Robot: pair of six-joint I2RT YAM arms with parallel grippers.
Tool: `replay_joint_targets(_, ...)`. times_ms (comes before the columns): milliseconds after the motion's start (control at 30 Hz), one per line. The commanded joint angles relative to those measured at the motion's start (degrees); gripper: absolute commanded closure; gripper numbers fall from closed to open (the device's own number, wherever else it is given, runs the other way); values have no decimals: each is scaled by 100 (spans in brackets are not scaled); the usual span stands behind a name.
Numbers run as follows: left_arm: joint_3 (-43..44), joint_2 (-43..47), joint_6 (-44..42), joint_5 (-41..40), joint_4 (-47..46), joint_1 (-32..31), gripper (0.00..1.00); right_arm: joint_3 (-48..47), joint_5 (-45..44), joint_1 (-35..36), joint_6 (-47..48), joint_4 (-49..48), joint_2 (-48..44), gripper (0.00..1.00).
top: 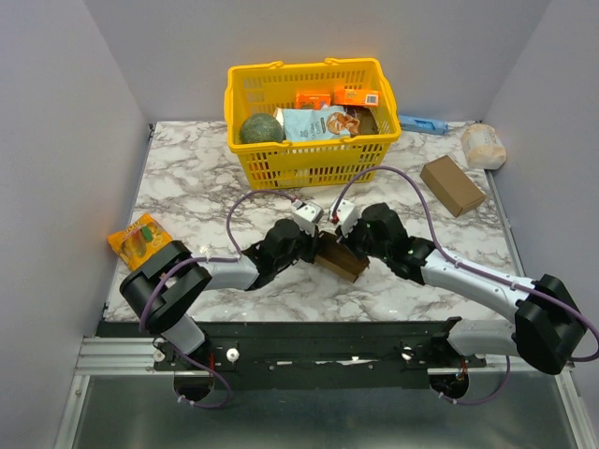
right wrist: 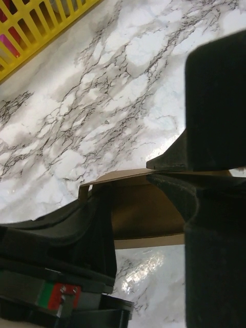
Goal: Fold the paper box
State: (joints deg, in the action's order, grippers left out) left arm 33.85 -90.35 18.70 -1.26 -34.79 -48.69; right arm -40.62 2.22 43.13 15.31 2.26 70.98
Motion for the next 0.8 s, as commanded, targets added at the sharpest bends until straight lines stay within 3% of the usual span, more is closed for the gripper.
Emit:
replay_joint_targets(0, -317, 140, -252, -866, 464, -395, 100, 107, -98, -7, -369, 46, -268, 73)
replay_joint_targets(33, -369, 192, -261, -1137, 446, -509, 100, 98, -160, -7, -467, 90, -417, 58)
replay_joint_targets(133, -527, 272, -244, -1630, 324, -650, 100, 2, -537, -7, -1055, 484, -759, 38)
replay_joint_targets(233, -720, 307, -174, -1842, 87, -809, 100, 45, -862, -7, -1801, 977, -1094, 33)
replay_joint_targets(500, -765, 316, -200, -2203, -28, -1081, 100, 344, -890, 2, -3199, 2268, -1771, 38)
replay_joint_targets(767, -774, 325, -200, -2265, -37, -1143, 100, 573, -1434, 134, -3763, 2384, -1790, 42)
